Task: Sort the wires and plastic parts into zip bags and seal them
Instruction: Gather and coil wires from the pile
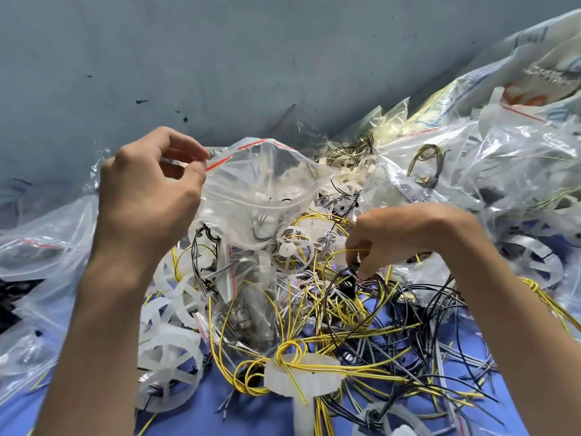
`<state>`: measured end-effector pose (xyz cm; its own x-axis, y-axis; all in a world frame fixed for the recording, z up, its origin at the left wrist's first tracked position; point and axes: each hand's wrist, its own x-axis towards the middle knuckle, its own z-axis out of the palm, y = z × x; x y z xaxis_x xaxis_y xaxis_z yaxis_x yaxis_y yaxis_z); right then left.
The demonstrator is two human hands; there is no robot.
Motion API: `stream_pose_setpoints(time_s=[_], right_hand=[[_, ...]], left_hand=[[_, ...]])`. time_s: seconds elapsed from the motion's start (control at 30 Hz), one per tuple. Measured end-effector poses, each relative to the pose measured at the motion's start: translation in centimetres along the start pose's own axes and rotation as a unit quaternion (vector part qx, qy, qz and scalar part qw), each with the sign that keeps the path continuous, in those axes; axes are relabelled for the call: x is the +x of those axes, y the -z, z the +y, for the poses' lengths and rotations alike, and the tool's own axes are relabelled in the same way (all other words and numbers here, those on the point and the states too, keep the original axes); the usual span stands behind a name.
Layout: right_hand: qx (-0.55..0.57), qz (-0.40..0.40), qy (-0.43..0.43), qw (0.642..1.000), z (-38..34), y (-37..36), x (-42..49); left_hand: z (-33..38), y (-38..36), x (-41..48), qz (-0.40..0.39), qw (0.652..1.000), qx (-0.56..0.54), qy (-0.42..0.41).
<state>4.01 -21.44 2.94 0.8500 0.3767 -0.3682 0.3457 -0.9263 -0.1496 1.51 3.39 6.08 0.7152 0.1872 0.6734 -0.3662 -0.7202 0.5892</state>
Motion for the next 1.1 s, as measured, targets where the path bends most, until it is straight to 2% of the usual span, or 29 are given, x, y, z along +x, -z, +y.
stream_pose_setpoints(time_s=[0.23, 0.33, 0.63, 0.77, 0.9, 1.1], right_hand=[[0.07, 0.17, 0.075, 0.98, 0.7, 1.7, -2.1], [0.136, 0.206, 0.111, 0.963, 0.8, 2.3, -3.0], [0.131, 0.326, 0.145, 0.925, 0.5, 3.0, -3.6], [0.085, 0.337, 0.189, 0.919, 0.4, 3.1, -4.0], [0.072, 0.349, 0.191, 0.915, 0.2, 3.3, -4.3], [0.209, 0.364, 0.216, 0.881, -0.4, 3.3, -4.5]], left_hand=[[1.1, 0.2, -0.5, -0.016, 1.0, 0.009, -0.021], [2.1, 0.0, -0.8, -0.031, 0.999, 0.008, -0.04], [4.8, -1.4, -2.7, -0.09, 0.983, -0.015, -0.157], [5.5, -2.1, -3.3, -0.121, 0.976, 0.003, -0.182], [5.4, -2.6, -3.5, -0.139, 0.974, 0.018, -0.18], [5.5, -2.5, -3.6, -0.153, 0.975, -0.026, -0.156]])
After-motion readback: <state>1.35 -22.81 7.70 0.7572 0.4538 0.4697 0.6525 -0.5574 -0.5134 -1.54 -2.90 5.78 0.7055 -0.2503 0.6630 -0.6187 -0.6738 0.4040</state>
